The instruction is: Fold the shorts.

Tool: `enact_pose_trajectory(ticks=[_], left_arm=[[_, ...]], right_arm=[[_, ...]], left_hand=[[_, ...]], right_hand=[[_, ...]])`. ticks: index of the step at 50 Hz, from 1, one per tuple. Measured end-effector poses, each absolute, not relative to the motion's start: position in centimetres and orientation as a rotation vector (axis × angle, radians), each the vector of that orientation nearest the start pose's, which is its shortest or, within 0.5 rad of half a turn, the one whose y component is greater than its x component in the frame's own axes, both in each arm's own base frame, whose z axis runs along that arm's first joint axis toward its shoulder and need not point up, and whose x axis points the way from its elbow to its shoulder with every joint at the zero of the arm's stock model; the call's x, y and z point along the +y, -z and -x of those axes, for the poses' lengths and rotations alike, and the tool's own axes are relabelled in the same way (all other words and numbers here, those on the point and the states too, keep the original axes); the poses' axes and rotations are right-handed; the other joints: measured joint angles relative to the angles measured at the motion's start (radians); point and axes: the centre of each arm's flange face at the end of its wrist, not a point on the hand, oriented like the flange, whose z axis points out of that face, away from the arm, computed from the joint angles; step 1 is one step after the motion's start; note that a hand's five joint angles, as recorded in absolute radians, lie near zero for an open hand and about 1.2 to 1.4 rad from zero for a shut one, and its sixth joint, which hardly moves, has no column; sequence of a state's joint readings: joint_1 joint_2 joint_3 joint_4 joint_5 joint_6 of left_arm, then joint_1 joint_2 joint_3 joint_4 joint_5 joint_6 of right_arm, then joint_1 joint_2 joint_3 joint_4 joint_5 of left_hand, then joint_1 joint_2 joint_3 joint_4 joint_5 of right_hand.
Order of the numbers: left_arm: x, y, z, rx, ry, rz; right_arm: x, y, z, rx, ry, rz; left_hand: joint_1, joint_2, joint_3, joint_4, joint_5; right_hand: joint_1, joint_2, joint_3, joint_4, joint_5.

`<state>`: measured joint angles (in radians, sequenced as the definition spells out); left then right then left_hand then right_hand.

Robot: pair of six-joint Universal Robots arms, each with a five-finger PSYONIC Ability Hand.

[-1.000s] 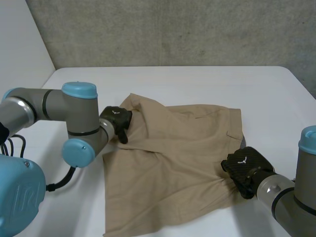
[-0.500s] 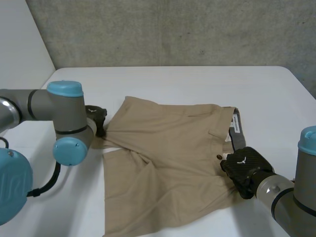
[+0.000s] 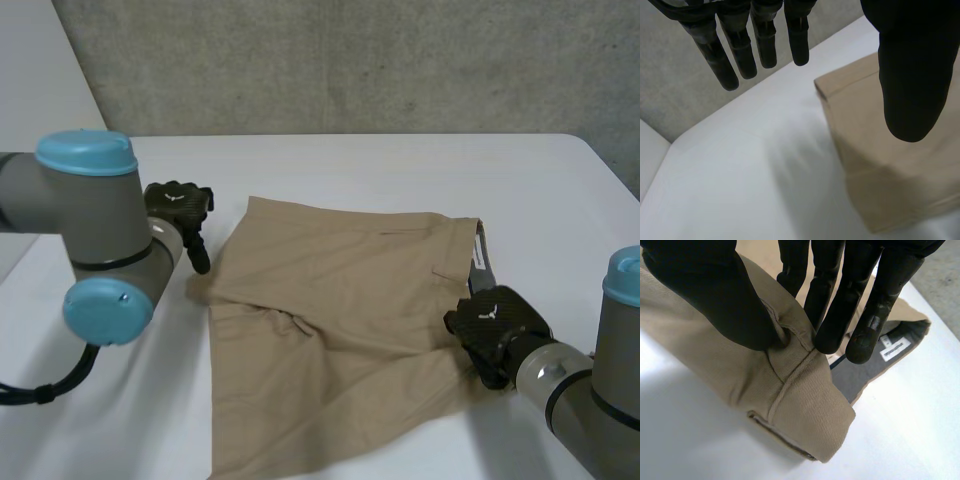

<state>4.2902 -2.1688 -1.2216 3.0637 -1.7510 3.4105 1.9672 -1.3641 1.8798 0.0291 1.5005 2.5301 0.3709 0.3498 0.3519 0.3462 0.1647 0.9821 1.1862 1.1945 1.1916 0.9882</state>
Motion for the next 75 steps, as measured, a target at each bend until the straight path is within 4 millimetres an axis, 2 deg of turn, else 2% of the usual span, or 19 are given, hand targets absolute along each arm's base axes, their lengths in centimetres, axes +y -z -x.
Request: enact_pose_trajectory(ticks=[3, 8, 9, 11, 15, 21, 26, 37, 51, 58, 63, 66, 69, 74, 75], left_arm=[[-29.8, -19.7, 27.1, 2.415, 1.802, -0.735], [-24.1, -19.5, 27.4, 2.463, 1.747, -0.873], [-23.6, -19.4, 27.4, 2.466, 1.741, -0.885], [-20.1, -18.9, 27.3, 2.491, 1.701, -0.973], [-16.2, -18.2, 27.1, 2.526, 1.662, -1.069], [-12.6, -17.7, 27.0, 2.622, 1.634, -1.093], [-11.7, -17.5, 26.8, 2.716, 1.603, -1.033], [-11.1, -17.3, 26.3, 2.881, 1.466, -0.892], [-10.5, -18.5, 25.9, 2.911, 1.466, -0.867], [-10.3, -17.3, 26.0, 2.923, 1.394, -0.884], [-9.8, -15.7, 26.5, 2.933, 1.312, -0.935], [-9.6, -15.4, 26.9, 2.933, 1.299, -0.961], [-9.7, -15.5, 27.4, 2.928, 1.335, -0.969], [-10.8, -16.6, 28.3, 2.899, 1.473, -0.944], [-11.5, -17.2, 28.6, 2.881, 1.541, -0.920]], right_arm=[[-20.0, -16.8, -23.3, 2.399, 1.590, 1.327], [-21.1, -17.3, -23.6, 2.390, 1.632, 1.191], [-21.2, -17.4, -23.7, 2.389, 1.636, 1.180], [-21.9, -17.5, -23.9, 2.376, 1.664, 1.090], [-23.1, -17.8, -24.3, 2.351, 1.697, 0.974], [-24.5, -17.6, -24.8, 2.339, 1.701, 0.887], [-24.6, -17.1, -25.0, 2.347, 1.682, 0.889], [-24.1, -16.5, -25.0, 2.360, 1.660, 0.909], [-24.1, -16.5, -25.0, 2.359, 1.664, 0.911], [-24.1, -16.5, -25.0, 2.359, 1.664, 0.908], [-24.1, -16.5, -24.9, 2.361, 1.664, 0.901], [-24.1, -16.6, -24.9, 2.361, 1.666, 0.896], [-24.2, -16.6, -24.8, 2.362, 1.668, 0.891], [-24.2, -16.8, -24.8, 2.357, 1.678, 0.894], [-24.3, -17.0, -24.8, 2.354, 1.684, 0.897]], left_hand=[[0.000, 0.000, 0.000, 0.000, 0.000], [0.000, 0.000, 0.000, 0.000, 0.001], [0.000, 0.000, 0.000, 0.000, 0.001], [0.000, 0.000, 0.000, 0.000, 0.001], [0.000, 0.000, 0.000, 0.000, 0.002], [0.000, 0.000, 0.000, 0.000, 0.002], [0.000, 0.002, 0.001, 0.002, 0.004], [0.004, 0.037, 0.036, 0.042, 0.052], [0.004, 0.049, 0.049, 0.051, 0.065], [0.021, 0.059, 0.059, 0.061, 0.073], [0.199, 0.205, 0.199, 0.207, 0.214], [0.565, 0.560, 0.543, 0.553, 0.554], [0.756, 0.786, 0.779, 0.791, 0.791], [0.758, 0.843, 0.834, 0.851, 0.818], [0.758, 0.844, 0.834, 0.852, 0.818]], right_hand=[[0.006, 0.000, 0.000, 0.000, 0.000], [0.006, 0.000, 0.000, 0.000, 0.000], [0.006, 0.000, 0.000, 0.000, 0.000], [0.006, 0.000, 0.000, 0.000, 0.000], [0.006, 0.000, 0.000, 0.000, 0.000], [0.006, 0.000, 0.000, 0.000, 0.000], [0.006, 0.000, 0.000, 0.000, 0.000], [0.006, 0.000, 0.000, 0.000, 0.000], [0.006, 0.000, 0.000, 0.000, 0.000], [0.006, 0.000, 0.000, 0.000, 0.000], [0.006, 0.000, 0.000, 0.000, 0.000], [0.006, 0.000, 0.000, 0.000, 0.000], [0.006, 0.000, 0.000, 0.000, 0.000], [0.006, 0.000, 0.000, 0.000, 0.000], [0.006, 0.000, 0.000, 0.000, 0.000]])
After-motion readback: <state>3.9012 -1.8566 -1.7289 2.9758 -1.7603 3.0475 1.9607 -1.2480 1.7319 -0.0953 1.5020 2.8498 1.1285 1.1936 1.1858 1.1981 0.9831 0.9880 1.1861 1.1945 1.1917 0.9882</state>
